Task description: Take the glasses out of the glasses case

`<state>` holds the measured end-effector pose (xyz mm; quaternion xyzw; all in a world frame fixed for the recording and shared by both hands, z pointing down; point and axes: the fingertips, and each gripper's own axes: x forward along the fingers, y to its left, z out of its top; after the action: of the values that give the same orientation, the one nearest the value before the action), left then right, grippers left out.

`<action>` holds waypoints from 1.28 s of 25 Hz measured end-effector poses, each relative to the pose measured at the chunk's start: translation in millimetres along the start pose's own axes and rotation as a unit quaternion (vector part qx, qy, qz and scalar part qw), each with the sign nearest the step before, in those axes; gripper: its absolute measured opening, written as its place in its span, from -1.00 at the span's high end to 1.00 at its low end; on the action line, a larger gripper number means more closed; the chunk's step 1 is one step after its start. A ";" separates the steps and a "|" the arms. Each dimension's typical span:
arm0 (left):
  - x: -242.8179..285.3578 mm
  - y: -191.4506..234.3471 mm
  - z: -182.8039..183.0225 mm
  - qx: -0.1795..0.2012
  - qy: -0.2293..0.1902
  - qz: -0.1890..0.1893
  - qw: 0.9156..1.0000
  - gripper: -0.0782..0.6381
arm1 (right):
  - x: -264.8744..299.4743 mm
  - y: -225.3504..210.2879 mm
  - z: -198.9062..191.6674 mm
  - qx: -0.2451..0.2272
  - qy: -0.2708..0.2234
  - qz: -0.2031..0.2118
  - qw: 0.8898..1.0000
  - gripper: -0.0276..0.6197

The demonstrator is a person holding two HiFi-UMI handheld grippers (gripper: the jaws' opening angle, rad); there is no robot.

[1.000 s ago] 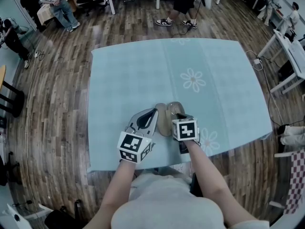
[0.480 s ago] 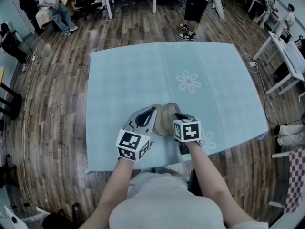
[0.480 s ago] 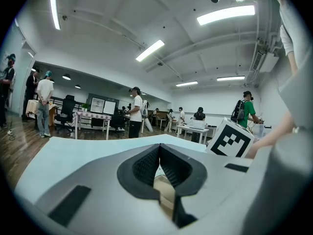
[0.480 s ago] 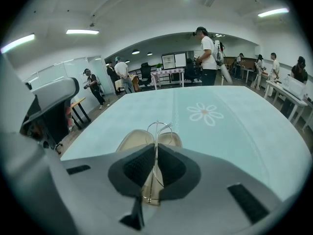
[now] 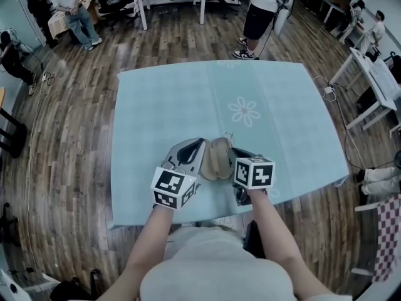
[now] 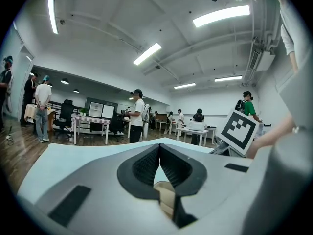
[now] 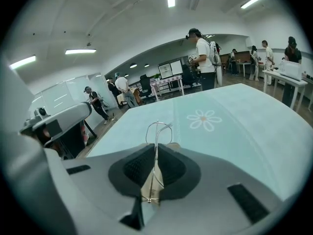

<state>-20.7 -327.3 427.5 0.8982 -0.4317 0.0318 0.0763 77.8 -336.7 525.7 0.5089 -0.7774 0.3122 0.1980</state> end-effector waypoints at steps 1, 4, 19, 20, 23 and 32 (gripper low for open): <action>0.3 0.3 1.6 0.002 -0.001 0.000 1.000 0.76 | -3.1 1.6 3.3 0.001 -0.006 0.003 1.000 0.83; 0.9 1.3 7.2 0.008 -0.004 -0.002 1.000 0.76 | -12.7 7.9 13.9 -0.003 -0.027 0.014 1.000 0.83; 6.5 -12.3 34.6 0.044 -0.020 -0.012 0.999 0.76 | -58.2 21.6 55.1 -0.008 -0.107 0.029 0.994 0.83; 7.4 -12.3 35.1 0.049 -0.019 -0.011 0.999 0.75 | -61.3 23.2 58.0 -0.011 -0.114 0.030 0.993 0.83; 8.8 -12.2 39.2 0.053 -0.025 -0.011 0.998 0.76 | -71.8 27.7 69.2 -0.031 -0.146 0.027 0.988 0.83; 9.9 -15.6 52.5 0.059 -0.043 -0.015 0.997 0.76 | -99.7 42.0 94.0 -0.082 -0.231 0.025 0.969 0.83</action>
<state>-2.7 -334.0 375.2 0.9082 -0.4181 0.0169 0.0051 80.5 -322.6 383.0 0.5295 -0.8377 0.1257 0.0460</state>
